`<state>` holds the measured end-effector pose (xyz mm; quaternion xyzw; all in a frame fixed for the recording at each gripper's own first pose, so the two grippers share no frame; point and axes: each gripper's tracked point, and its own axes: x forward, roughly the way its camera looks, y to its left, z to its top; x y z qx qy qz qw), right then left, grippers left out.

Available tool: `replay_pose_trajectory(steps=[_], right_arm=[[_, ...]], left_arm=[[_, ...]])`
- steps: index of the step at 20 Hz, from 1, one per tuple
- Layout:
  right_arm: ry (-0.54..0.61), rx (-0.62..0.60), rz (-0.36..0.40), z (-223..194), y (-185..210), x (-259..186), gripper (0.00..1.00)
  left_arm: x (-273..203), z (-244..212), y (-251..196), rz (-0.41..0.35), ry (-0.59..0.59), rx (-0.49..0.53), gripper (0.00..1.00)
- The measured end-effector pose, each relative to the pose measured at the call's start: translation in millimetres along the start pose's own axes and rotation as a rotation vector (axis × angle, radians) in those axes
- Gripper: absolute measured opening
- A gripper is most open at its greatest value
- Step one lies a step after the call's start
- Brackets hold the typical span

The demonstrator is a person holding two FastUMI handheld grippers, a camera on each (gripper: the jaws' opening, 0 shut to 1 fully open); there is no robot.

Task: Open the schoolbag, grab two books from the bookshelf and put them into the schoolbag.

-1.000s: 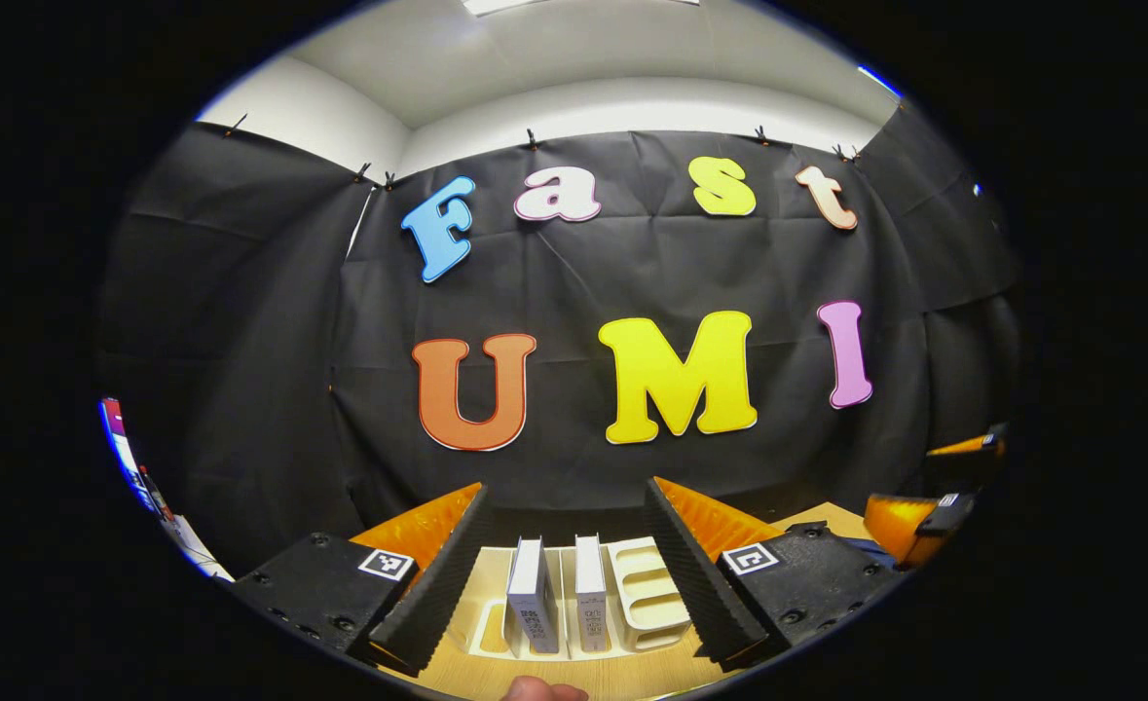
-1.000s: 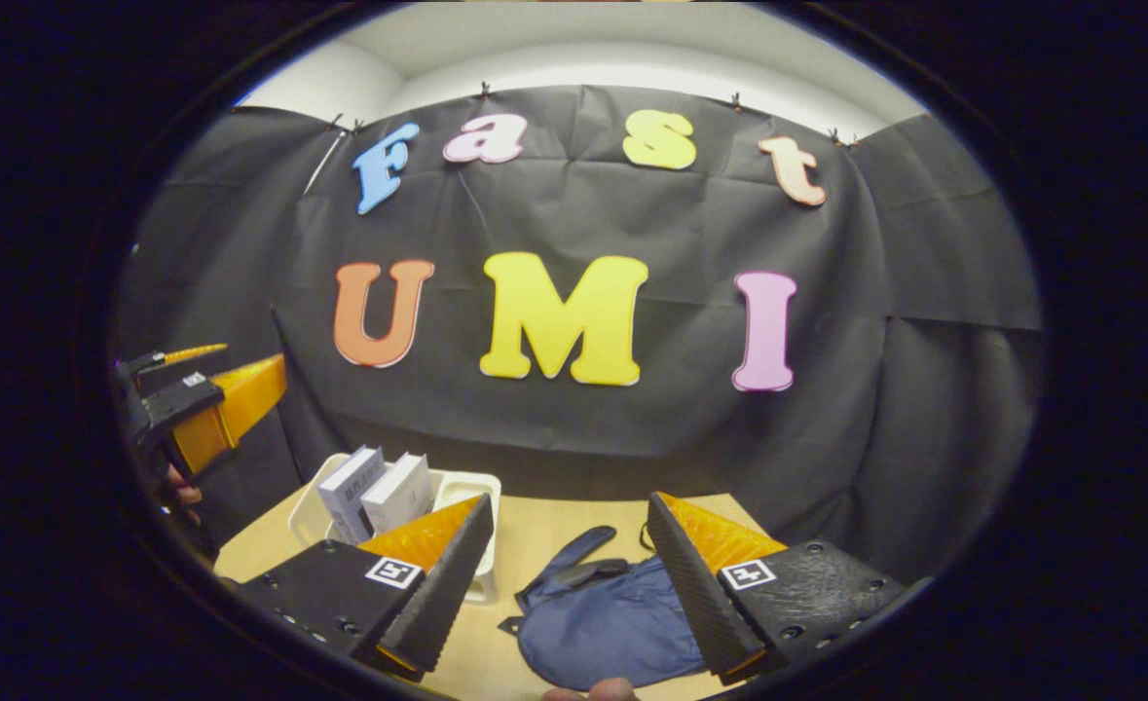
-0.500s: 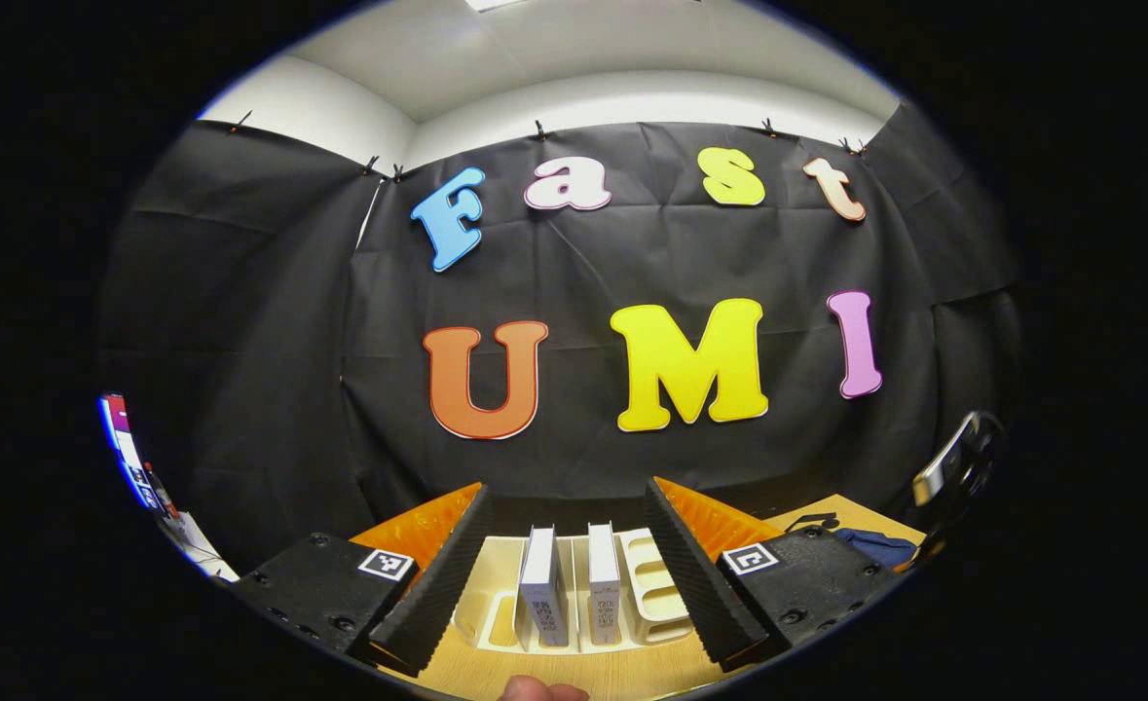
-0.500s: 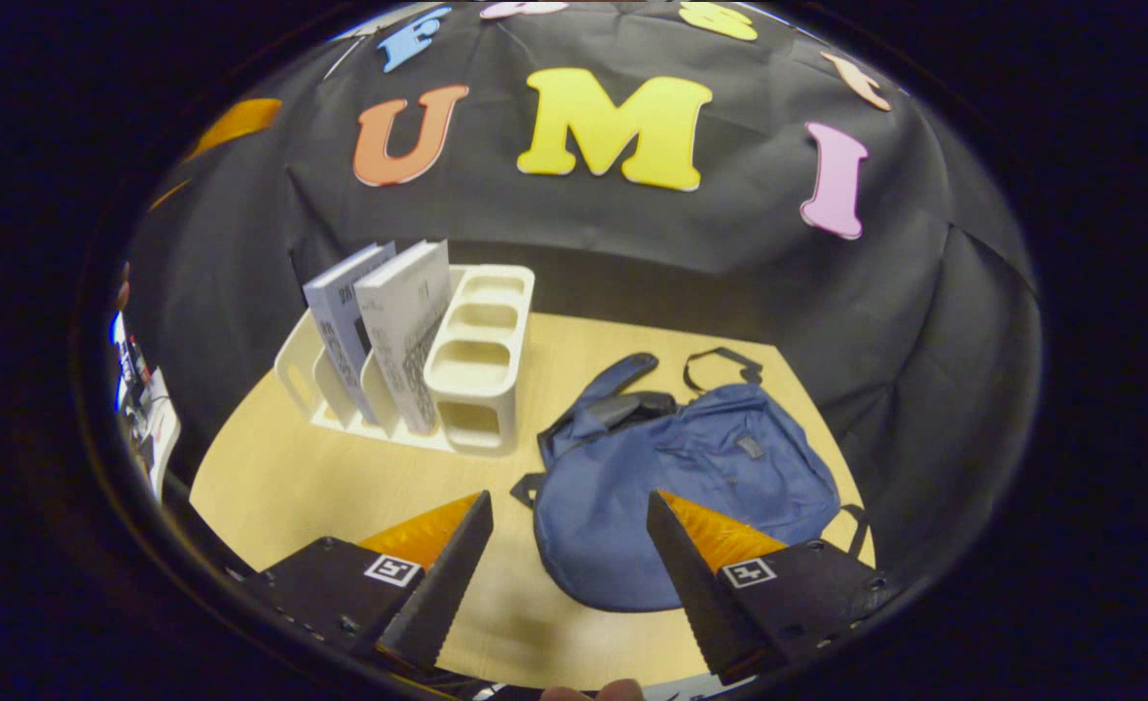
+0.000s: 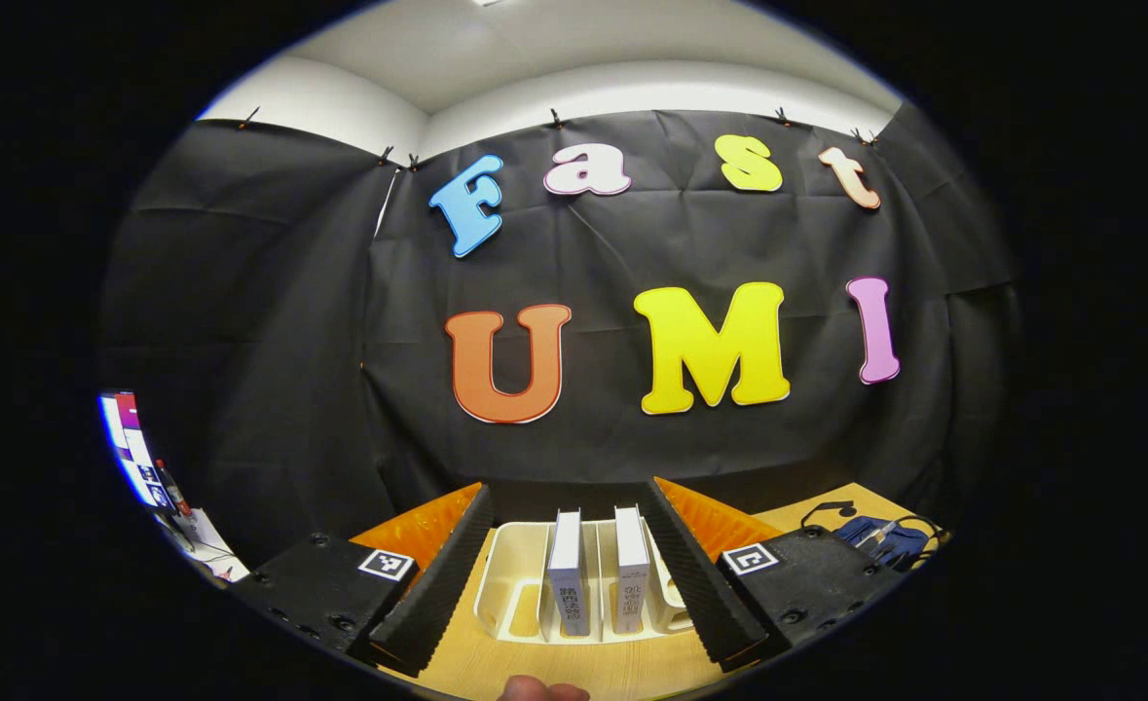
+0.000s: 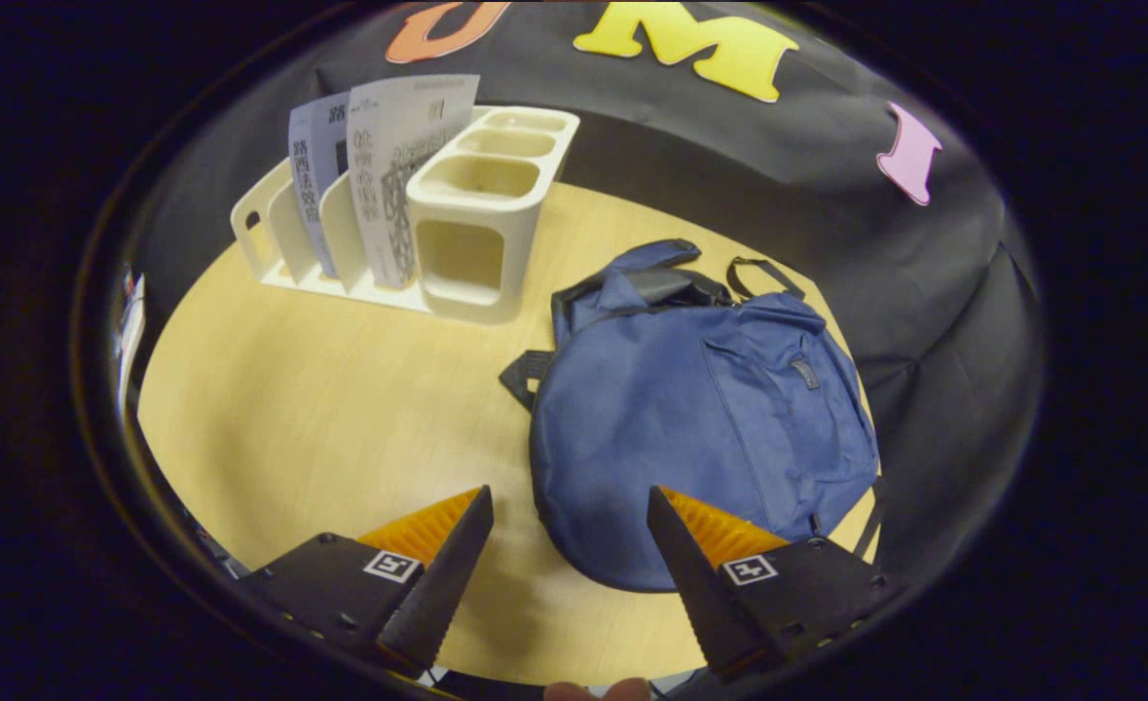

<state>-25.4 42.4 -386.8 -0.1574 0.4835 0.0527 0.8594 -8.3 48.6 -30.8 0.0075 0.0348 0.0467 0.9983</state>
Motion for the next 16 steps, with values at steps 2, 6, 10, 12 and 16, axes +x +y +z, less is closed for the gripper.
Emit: replay_pose_trajectory(steps=[2, 6, 10, 12, 16], right_arm=[[0.022, -0.011, -0.031, -4, -2, 16, 0.96], [0.046, -0.026, -0.081, -6, -5, 34, 0.99], [0.043, -0.012, -0.129, -5, -13, 42, 0.96], [0.039, -0.006, -0.146, -3, -17, 43, 0.96], [0.011, 0.023, -0.137, 6, -21, 35, 0.85]], left_arm=[[1, -2, 5, 0.01, 0.007, 0.005, 0.99], [1, -4, 12, 0.022, 0.019, 0.015, 0.99], [2, -2, 17, 0.031, 0.017, 0.032, 0.99], [3, -3, 17, 0.031, 0.022, 0.032, 0.99], [4, -3, 16, 0.027, 0.021, 0.029, 0.99]])
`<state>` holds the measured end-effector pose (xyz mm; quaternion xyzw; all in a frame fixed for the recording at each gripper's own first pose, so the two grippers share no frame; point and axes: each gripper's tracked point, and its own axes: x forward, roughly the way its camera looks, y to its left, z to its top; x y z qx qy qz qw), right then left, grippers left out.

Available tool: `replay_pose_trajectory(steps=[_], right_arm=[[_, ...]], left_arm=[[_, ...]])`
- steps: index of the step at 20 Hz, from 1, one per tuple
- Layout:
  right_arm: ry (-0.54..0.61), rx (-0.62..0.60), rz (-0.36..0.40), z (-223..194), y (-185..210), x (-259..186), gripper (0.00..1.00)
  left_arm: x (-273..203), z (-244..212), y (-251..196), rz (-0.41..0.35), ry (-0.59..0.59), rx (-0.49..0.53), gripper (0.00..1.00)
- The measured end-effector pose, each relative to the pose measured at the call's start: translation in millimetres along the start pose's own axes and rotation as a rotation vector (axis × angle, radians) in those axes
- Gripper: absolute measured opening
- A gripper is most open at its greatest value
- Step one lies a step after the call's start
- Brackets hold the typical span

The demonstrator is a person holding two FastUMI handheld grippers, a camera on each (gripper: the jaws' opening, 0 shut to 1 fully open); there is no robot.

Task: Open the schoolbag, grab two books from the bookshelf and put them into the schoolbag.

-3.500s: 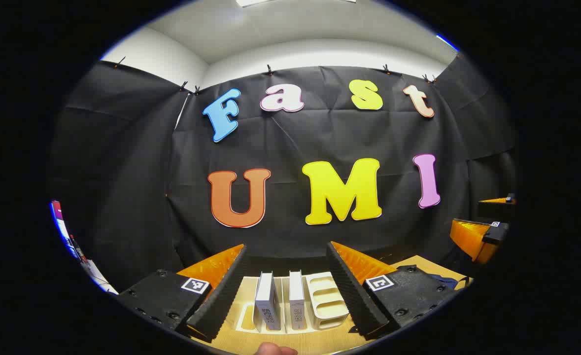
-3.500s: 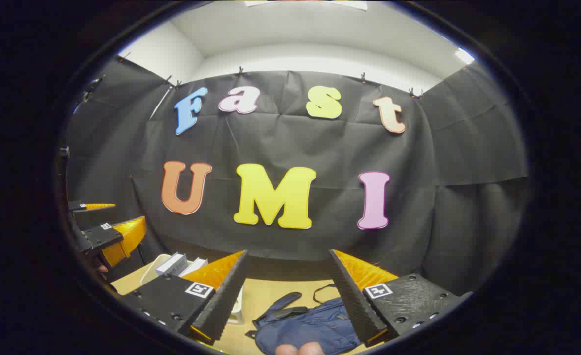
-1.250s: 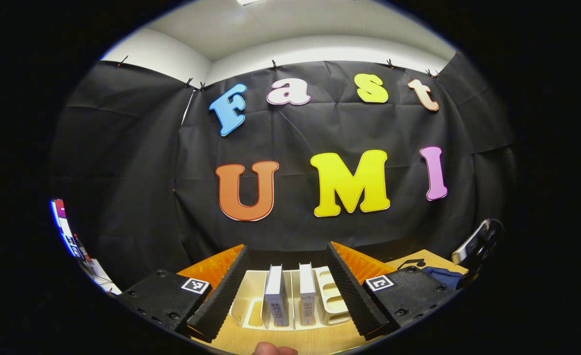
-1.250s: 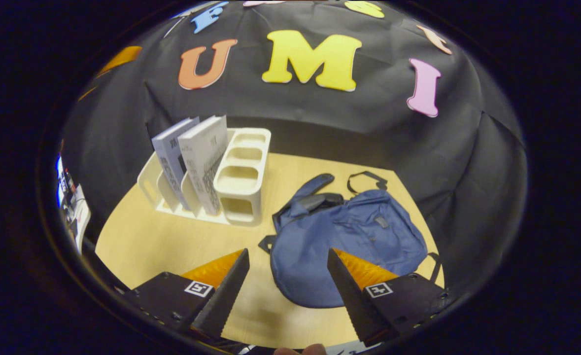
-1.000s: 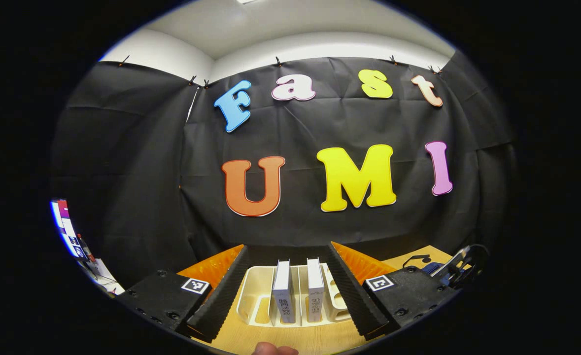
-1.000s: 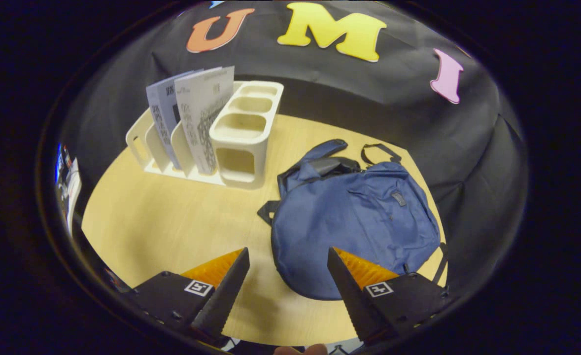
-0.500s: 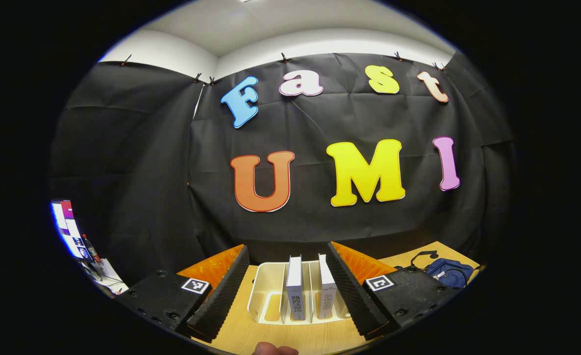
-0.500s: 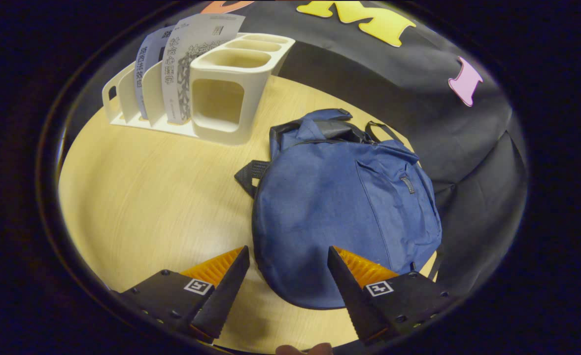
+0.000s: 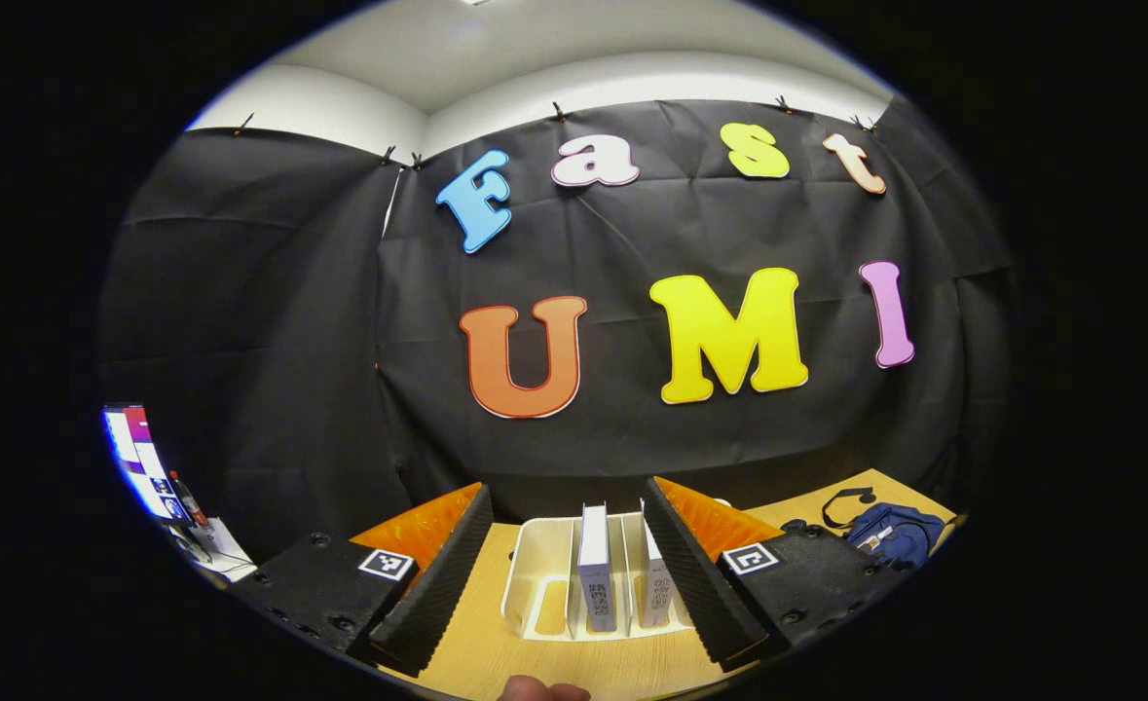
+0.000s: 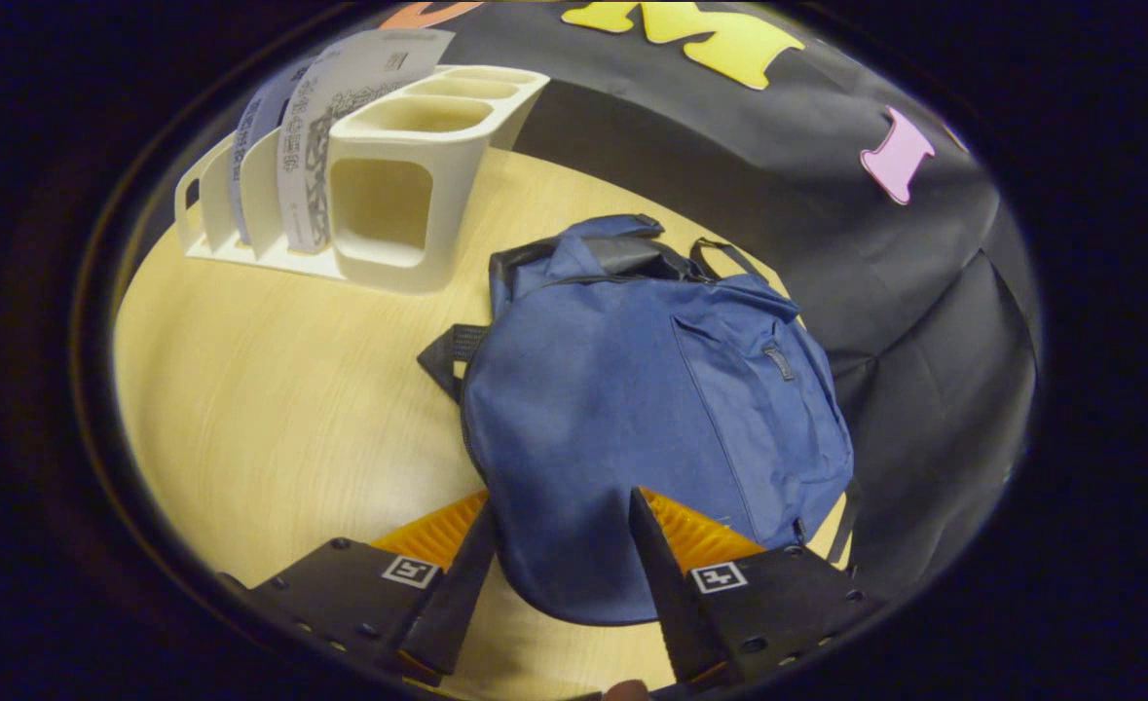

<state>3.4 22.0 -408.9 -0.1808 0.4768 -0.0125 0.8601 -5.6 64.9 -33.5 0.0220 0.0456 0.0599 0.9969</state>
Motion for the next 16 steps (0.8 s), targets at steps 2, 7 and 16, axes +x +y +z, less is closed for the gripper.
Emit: replay_pose_trajectory(steps=[2, 7, 16], right_arm=[[-0.017, -0.002, 0.011, 5, 1, -4, 0.75], [-0.026, -0.011, -0.044, 11, -8, -1, 0.39], [-0.028, 0.026, 0.084, 24, -14, -11, 0.01]], left_arm=[[1, -1, -3, -0.005, 0.003, -0.006, 0.99], [2, 2, -7, -0.013, -0.005, -0.001, 0.99], [6, 0, -9, -0.012, 0.006, -0.01, 0.99]])
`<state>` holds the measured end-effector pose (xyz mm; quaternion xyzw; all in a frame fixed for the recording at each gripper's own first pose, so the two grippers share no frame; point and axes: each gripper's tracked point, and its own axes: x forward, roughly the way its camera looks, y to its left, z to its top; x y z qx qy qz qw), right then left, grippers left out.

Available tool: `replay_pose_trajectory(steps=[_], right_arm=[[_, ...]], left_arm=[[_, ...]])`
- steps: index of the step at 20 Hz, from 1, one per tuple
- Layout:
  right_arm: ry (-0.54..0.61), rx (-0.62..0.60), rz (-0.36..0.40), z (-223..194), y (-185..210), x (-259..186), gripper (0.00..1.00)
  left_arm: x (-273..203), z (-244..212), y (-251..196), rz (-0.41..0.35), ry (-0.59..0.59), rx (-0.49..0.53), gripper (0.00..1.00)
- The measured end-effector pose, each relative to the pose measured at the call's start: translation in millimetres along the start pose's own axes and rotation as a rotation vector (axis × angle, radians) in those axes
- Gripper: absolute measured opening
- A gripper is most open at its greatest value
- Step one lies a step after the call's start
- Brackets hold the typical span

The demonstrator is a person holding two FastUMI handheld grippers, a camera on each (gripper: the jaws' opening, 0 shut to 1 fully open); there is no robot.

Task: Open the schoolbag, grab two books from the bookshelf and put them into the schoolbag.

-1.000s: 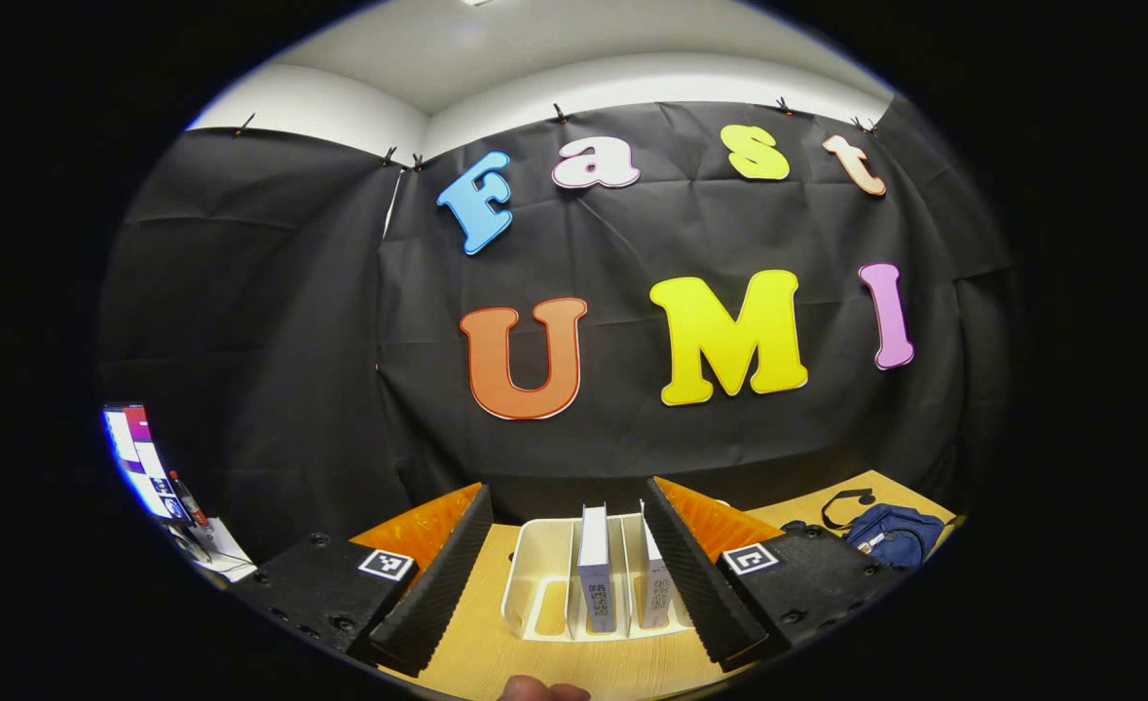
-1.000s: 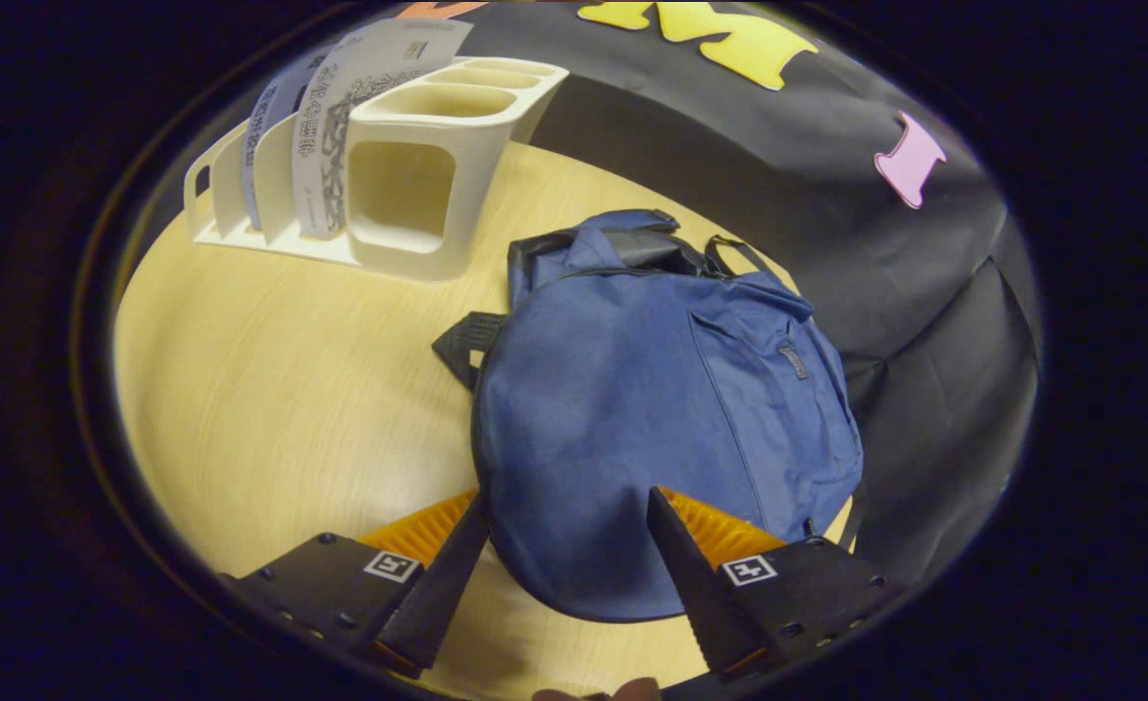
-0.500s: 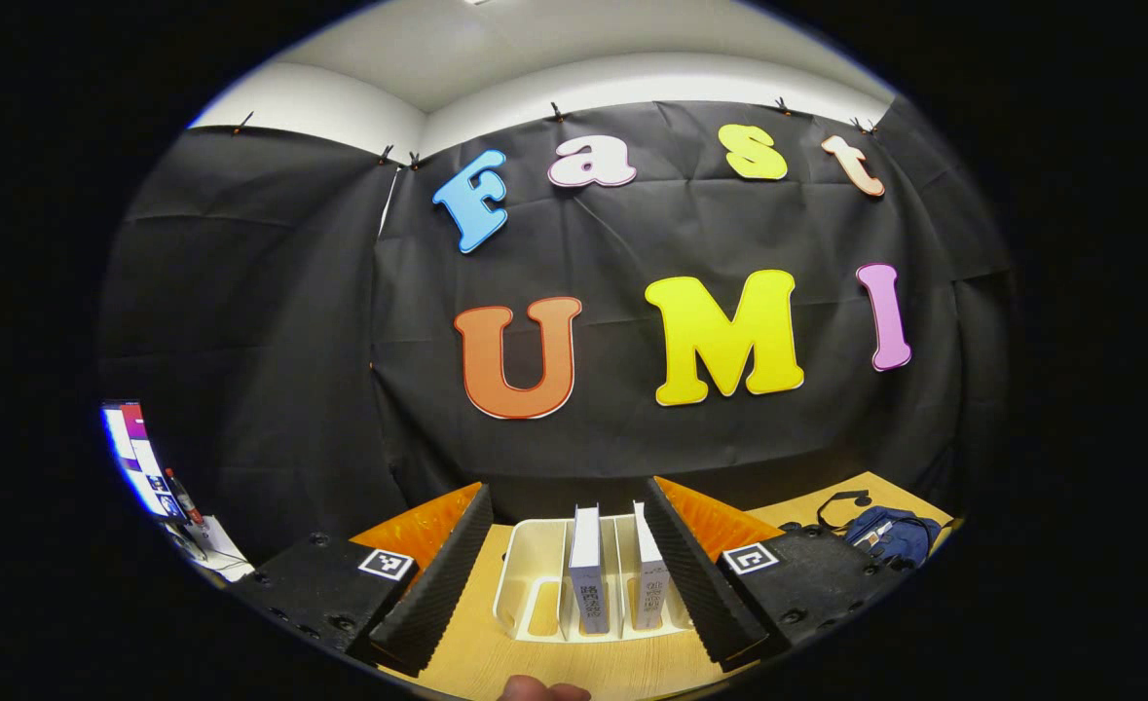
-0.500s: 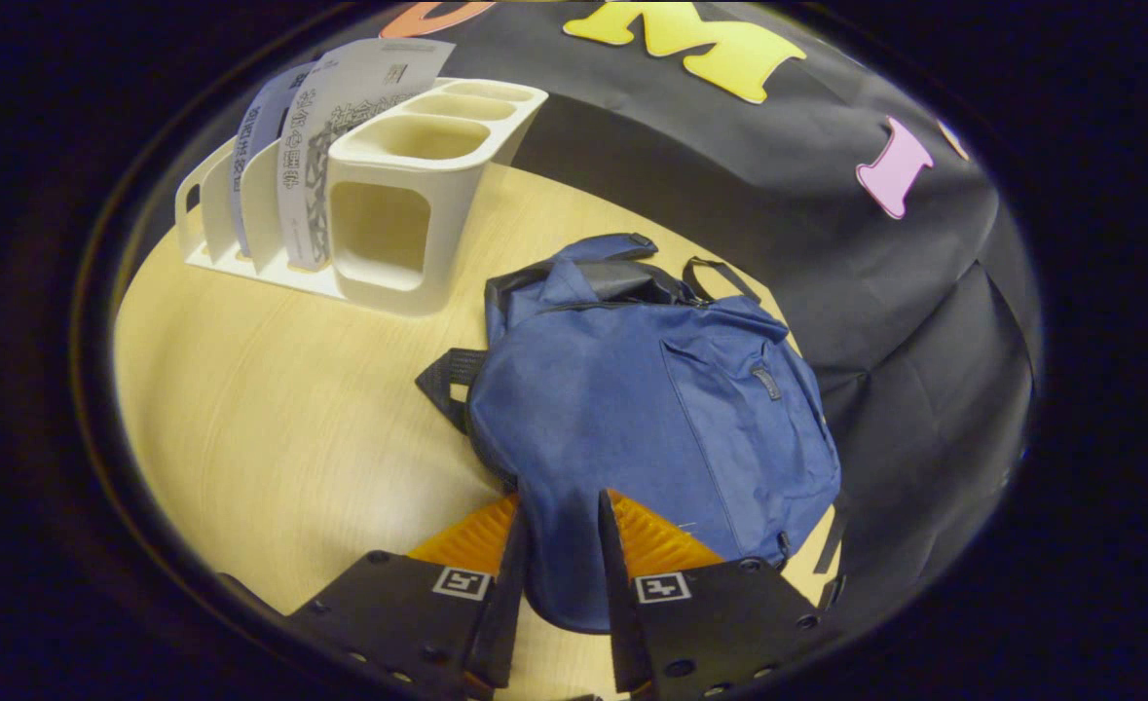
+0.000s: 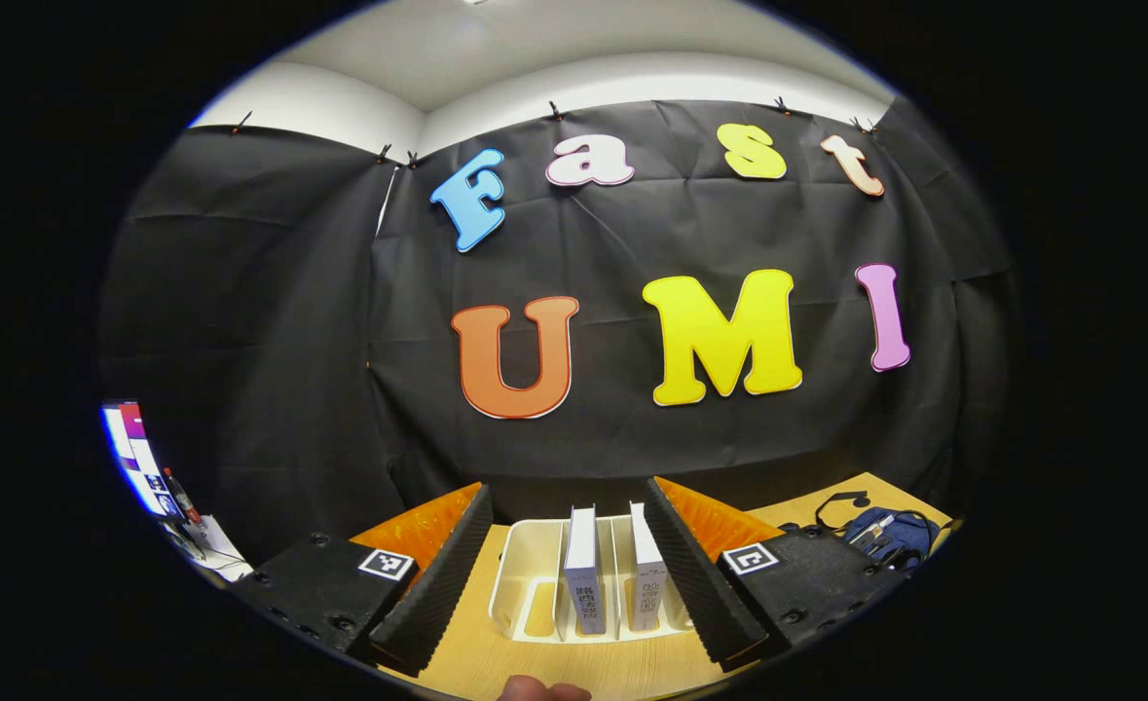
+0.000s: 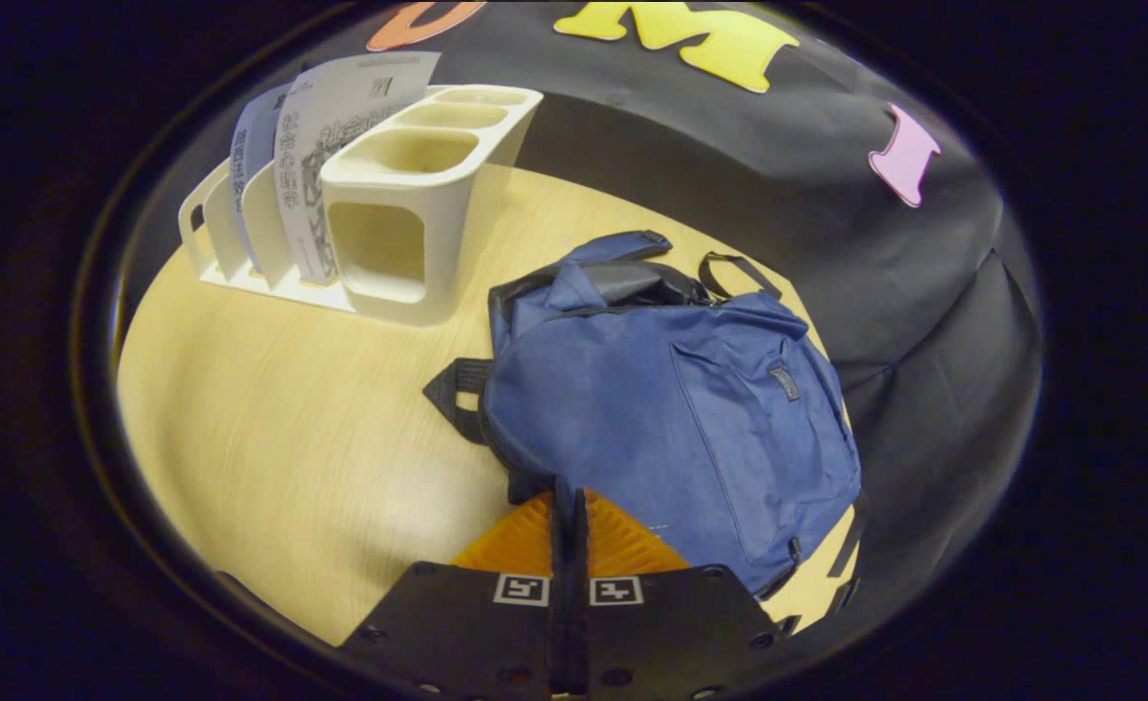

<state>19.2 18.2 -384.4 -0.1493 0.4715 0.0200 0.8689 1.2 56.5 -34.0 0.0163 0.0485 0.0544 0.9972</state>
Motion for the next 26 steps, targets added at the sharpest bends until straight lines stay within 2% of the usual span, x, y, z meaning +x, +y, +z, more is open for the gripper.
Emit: replay_pose_trajectory(steps=[3, 10, 16, 17, 18, 19, 20, 21, 23, 24, 26], right_arm=[[-0.043, 0.04, 0.015, 16, -18, -20, 0.0], [-0.159, 0.092, -0.05, 53, -94, -65, 0.0], [-0.168, 0.164, -0.033, 64, -151, -70, 0.0], [-0.179, 0.166, -0.04, 67, -162, -72, 0.0], [-0.188, 0.17, -0.045, 71, -173, -74, 0.0], [-0.196, 0.178, -0.049, 75, -184, -75, 0.0], [-0.204, 0.187, -0.055, 79, -196, -77, 0.0], [-0.211, 0.197, -0.063, 82, -211, -77, 0.0], [-0.228, 0.228, -0.071, 89, -236, -78, 0.0], [-0.234, 0.235, -0.08, 91, -248, -78, 0.04], [-0.243, 0.246, -0.088, 91, -268, -78, 0.0]], left_arm=[[4, 0, -2, -0.001, -0.001, -0.012, 0.99], [14, -6, -10, -0.011, 0.022, -0.043, 0.99], [28, -9, -16, -0.028, 0.054, -0.021, 0.99], [31, -11, -17, -0.032, 0.065, -0.025, 0.94], [33, -13, -18, -0.035, 0.079, -0.034, 0.99], [36, -16, -20, -0.037, 0.097, -0.042, 0.99], [39, -19, -21, -0.036, 0.114, -0.046, 0.94], [42, -21, -23, -0.037, 0.133, -0.047, 0.99], [46, -25, -24, -0.034, 0.162, -0.04, 0.99], [50, -26, -26, -0.037, 0.175, -0.042, 1.0], [58, -29, -28, -0.045, 0.202, -0.046, 0.99]])
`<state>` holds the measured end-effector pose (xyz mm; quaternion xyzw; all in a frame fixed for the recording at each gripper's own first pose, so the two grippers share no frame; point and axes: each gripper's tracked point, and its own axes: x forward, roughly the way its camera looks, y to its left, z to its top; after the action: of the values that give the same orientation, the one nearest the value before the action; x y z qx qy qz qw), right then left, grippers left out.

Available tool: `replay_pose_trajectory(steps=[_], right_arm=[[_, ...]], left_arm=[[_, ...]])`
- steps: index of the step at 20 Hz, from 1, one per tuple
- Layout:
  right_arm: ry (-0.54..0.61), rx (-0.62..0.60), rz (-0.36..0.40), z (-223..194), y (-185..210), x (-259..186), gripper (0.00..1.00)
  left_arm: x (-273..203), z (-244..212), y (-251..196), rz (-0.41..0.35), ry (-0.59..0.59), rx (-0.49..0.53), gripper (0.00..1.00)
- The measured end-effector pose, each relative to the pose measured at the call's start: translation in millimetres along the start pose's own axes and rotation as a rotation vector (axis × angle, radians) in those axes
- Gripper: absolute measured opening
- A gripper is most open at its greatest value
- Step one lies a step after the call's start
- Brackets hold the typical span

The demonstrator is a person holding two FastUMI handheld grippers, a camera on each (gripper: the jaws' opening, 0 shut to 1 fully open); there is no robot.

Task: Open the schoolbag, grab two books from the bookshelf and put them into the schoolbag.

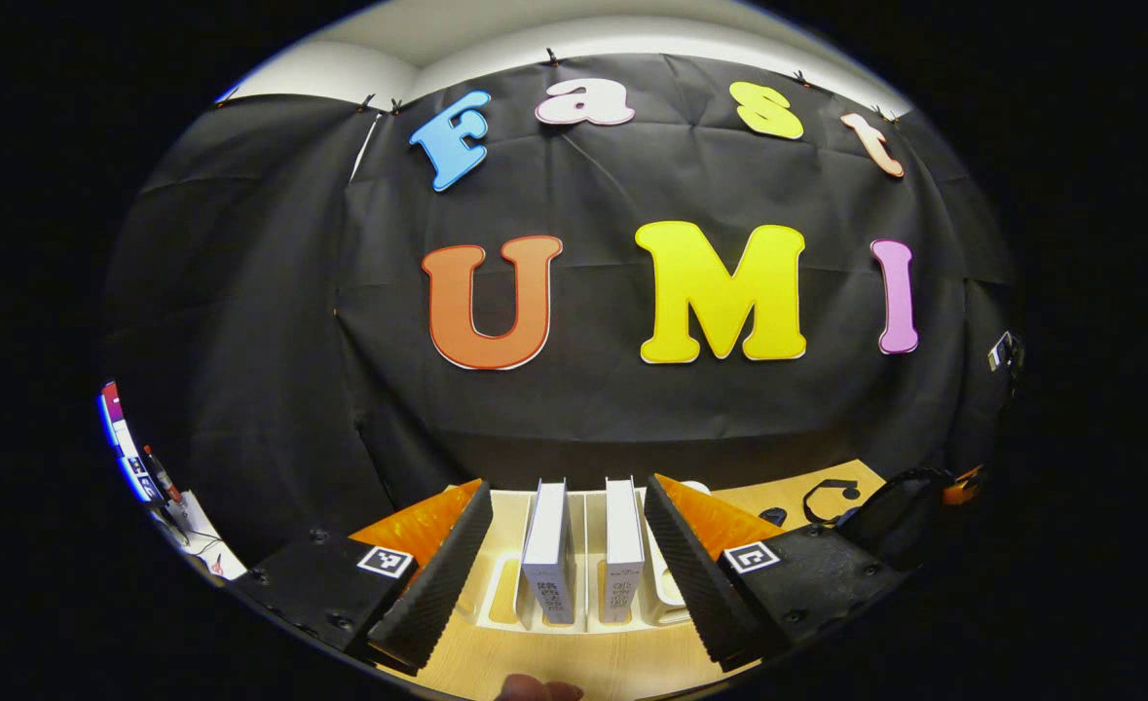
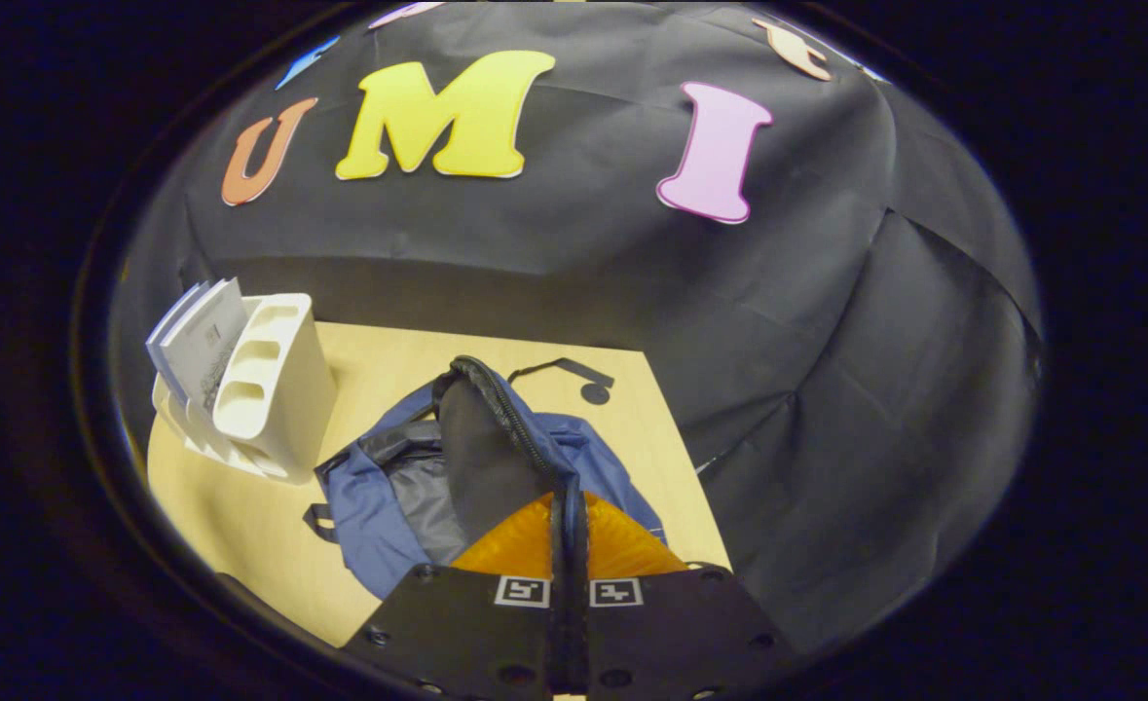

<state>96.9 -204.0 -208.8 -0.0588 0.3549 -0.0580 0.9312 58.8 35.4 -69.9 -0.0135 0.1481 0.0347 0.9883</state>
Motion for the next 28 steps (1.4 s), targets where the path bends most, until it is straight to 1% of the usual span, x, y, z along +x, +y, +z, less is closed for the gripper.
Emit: replay_pose_trajectory(steps=[5, 10, 12, 14, 16, 19, 23, 28], right_arm=[[0.009, 0.041, 0.02, 2, -26, 13, 0.0], [0.04, 0.077, 0.049, -5, -41, 27, 0.0], [0.041, 0.075, 0.058, -5, -47, 29, 0.0], [0.04, 0.079, 0.07, -3, -51, 29, 0.0], [0.042, 0.085, 0.077, -2, -56, 32, 0.0], [0.05, 0.083, 0.088, -4, -56, 36, 0.0], [0.047, 0.072, 0.095, 0, -56, 37, 0.0], [0.05, 0.079, 0.104, -3, -60, 40, 0.0]], left_arm=[[35, -11, -21, -0.07, 0.126, 0.078, 1.0], [61, -36, -44, -0.145, 0.306, 0.096, 0.99], [69, -47, -49, -0.169, 0.393, 0.071, 0.99], [77, -61, -52, -0.188, 0.494, 0.016, 0.99], [90, -73, -55, -0.194, 0.577, -0.012, 0.99], [113, -90, -49, -0.182, 0.669, 0.029, 0.99], [131, -115, -55, -0.183, 0.797, 0.058, 1.0], [135, -145, -60, -0.206, 0.942, 0.068, 1.0]])
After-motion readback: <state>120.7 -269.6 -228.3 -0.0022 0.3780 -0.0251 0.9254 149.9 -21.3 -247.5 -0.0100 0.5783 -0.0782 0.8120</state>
